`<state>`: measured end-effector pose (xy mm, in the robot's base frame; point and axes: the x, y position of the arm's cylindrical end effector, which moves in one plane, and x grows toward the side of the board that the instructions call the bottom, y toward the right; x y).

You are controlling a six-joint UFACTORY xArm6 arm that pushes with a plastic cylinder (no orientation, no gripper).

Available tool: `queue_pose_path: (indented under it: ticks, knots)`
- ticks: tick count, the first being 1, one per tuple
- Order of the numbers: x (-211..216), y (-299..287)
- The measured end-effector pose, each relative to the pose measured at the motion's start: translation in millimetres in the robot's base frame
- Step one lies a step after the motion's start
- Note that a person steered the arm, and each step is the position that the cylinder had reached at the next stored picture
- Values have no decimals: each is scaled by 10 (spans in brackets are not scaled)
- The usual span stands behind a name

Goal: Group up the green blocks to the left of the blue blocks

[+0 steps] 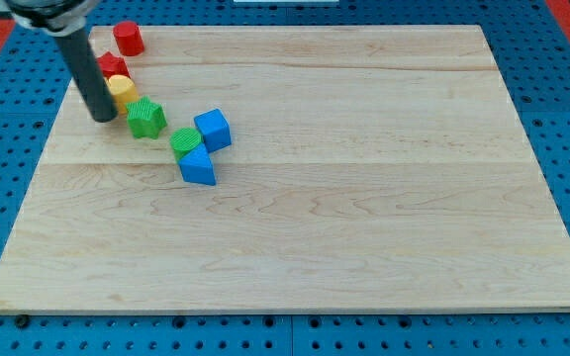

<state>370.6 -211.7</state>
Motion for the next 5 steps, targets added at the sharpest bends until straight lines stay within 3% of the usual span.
queue_pose_path:
  ticks: [3, 4, 5]
  knots:
    - [18, 669]
    - [92, 459]
    - [225, -181]
